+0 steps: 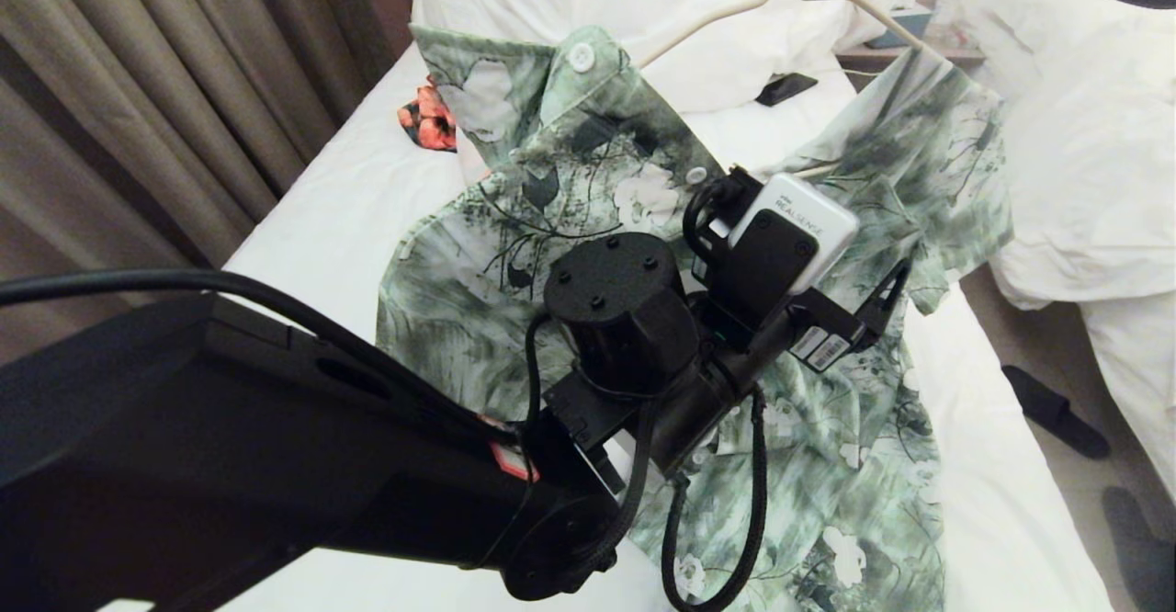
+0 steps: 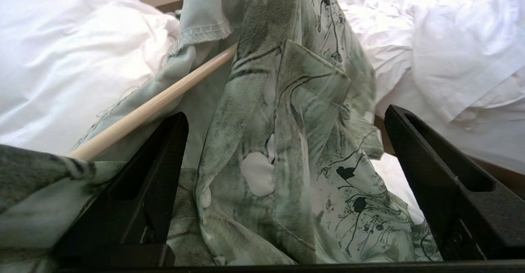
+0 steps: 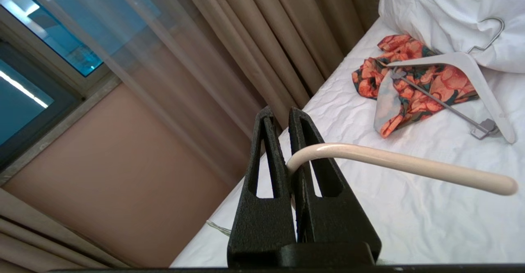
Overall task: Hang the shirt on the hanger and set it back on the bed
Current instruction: Take the clothes hanger out of the clothes
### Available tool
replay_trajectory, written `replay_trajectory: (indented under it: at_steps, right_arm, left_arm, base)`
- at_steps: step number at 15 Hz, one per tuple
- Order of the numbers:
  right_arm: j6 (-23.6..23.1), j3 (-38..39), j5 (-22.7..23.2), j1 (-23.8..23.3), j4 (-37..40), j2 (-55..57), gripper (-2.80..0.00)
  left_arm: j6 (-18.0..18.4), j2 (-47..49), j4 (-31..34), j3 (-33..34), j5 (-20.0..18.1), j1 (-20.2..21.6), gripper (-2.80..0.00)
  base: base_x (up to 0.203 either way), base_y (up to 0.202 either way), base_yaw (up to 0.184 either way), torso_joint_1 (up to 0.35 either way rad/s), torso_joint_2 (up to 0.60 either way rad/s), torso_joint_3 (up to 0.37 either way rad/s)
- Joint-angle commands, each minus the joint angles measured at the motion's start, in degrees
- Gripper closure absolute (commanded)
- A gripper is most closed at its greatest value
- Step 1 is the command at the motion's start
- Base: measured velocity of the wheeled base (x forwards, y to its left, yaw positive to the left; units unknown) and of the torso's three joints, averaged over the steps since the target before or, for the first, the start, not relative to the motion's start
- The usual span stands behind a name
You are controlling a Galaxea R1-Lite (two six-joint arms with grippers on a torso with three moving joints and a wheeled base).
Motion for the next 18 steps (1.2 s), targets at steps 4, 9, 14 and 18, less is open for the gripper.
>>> replay_trajectory:
  at_steps: [4, 9, 14, 18]
  right_arm:
    - [0.1, 0.0, 0.1, 0.0, 0.0, -0.4, 0.00]
    - [0.1, 0.1, 0.1, 0.0, 0.0, -0.3, 0.00]
    - [1.1, 0.0, 0.3, 0.0, 0.0, -0.4, 0.00]
    - [1.1, 0.0, 0.3, 0.0, 0.0, -0.4, 0.00]
  left_arm:
    - [0.2, -0.2, -0.3, -0.1, 0.2, -0.4, 0.00]
    - [0.2, 0.0, -0.5, 0.0, 0.0, -0.4, 0.00]
    - [0.1, -0.2, -0.3, -0.4, 0.0, -0.6, 0.00]
    - [-0.2, -0.2, -0.2, -0.4, 0.0, -0.6, 0.00]
  base:
    - [0.000, 0.000, 0.000, 0.000, 0.00, 0.000]
    - [0.000, 0.000, 0.000, 0.000, 0.00, 0.000]
    - [0.000, 0.000, 0.000, 0.000, 0.00, 0.000]
    - [0.000, 0.000, 0.000, 0.000, 0.00, 0.000]
